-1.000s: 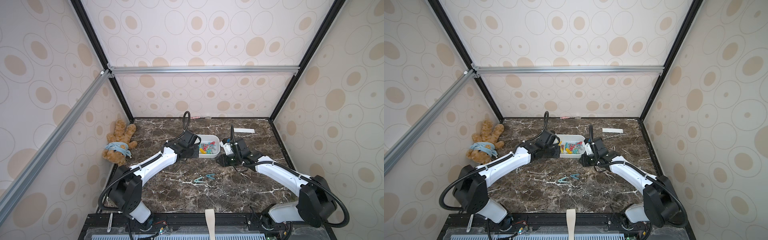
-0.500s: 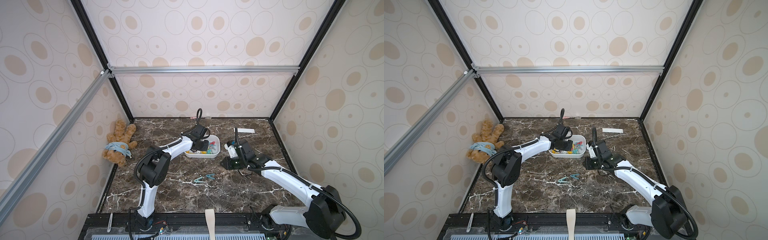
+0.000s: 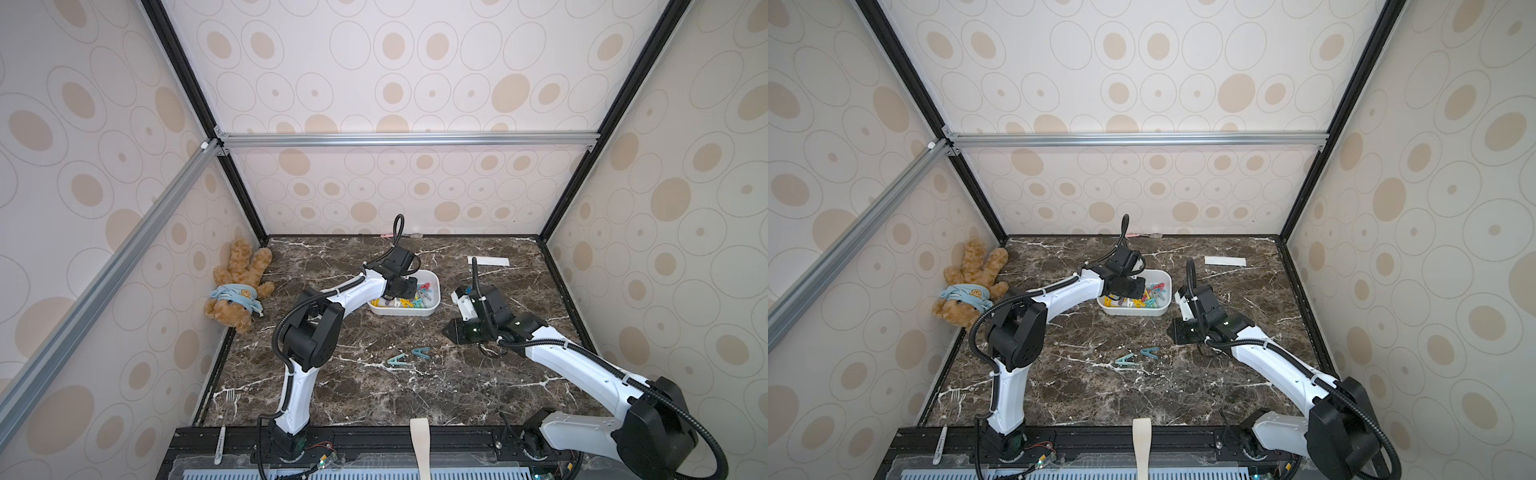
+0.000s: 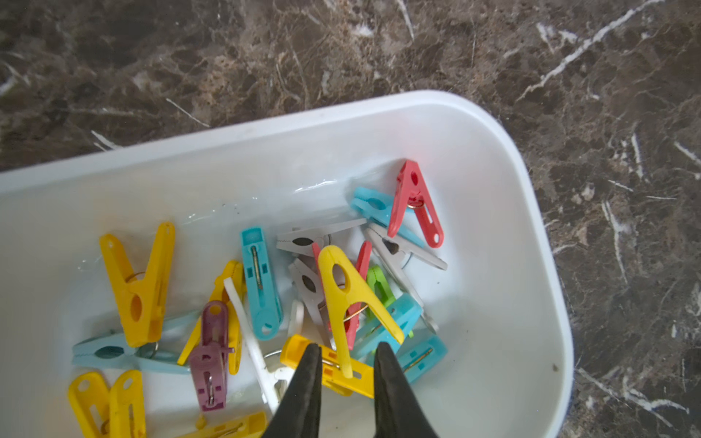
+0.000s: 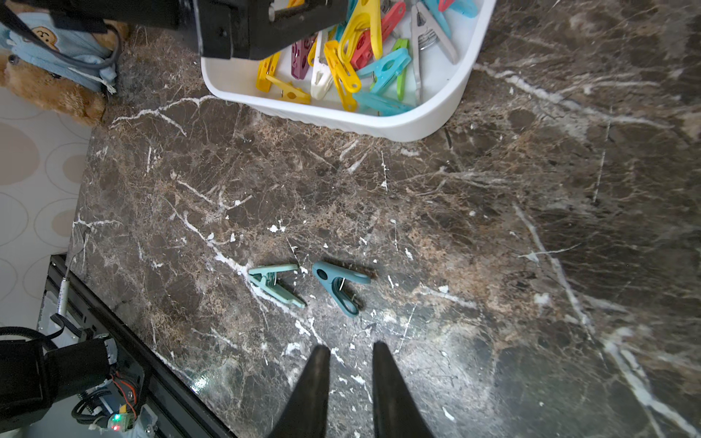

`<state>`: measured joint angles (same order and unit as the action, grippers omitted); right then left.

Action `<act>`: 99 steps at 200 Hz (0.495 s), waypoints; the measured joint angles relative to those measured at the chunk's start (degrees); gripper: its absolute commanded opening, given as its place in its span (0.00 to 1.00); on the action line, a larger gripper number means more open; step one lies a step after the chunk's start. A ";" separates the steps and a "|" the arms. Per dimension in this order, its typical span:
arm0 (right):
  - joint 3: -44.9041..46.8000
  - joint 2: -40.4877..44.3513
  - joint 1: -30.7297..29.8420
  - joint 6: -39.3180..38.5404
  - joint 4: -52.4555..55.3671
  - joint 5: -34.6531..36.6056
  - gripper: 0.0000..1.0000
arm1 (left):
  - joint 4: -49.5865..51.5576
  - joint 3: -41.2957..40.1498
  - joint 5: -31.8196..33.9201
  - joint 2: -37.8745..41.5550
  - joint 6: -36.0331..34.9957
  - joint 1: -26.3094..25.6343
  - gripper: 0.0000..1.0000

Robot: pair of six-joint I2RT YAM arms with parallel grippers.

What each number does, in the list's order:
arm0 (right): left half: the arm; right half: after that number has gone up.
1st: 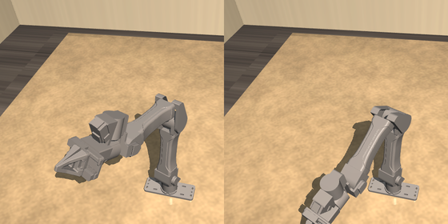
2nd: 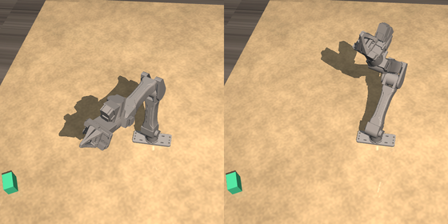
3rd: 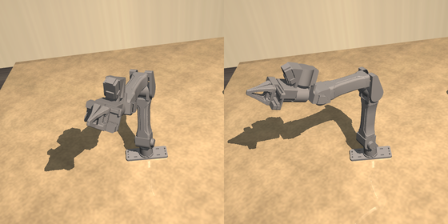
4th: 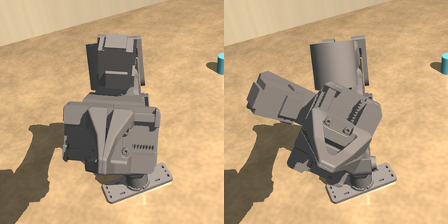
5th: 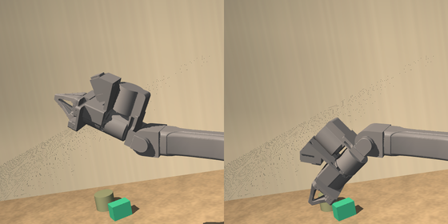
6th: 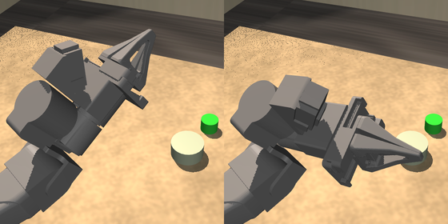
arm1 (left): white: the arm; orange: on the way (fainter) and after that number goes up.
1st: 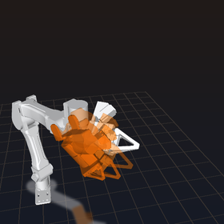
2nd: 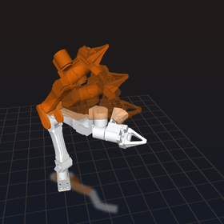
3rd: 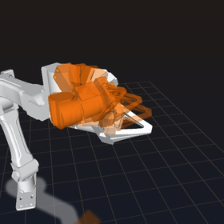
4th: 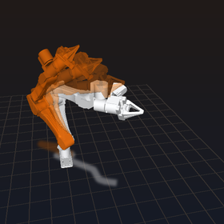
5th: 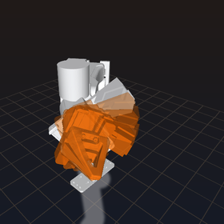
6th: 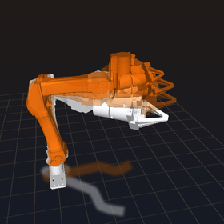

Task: Put the clothespins into the storage box
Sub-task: Place the clothespin in the storage box.

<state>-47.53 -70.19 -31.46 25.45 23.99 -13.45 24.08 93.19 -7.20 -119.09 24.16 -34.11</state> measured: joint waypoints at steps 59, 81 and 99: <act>0.00 0.83 0.00 -0.20 -0.02 -0.02 0.24 | -0.26 -1.05 0.94 3.56 -0.17 0.00 0.35; 0.00 0.74 0.00 -0.22 -0.07 -0.02 0.24 | -1.42 -4.31 0.90 8.28 -0.09 0.02 0.38; 0.00 0.22 0.00 -0.22 -0.35 0.00 0.24 | -2.58 -7.63 0.92 12.66 0.00 0.02 0.40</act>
<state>-47.53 -69.97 -31.46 25.23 23.64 -13.45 21.50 85.56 -6.28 -106.43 24.16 -34.09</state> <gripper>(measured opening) 0.235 0.384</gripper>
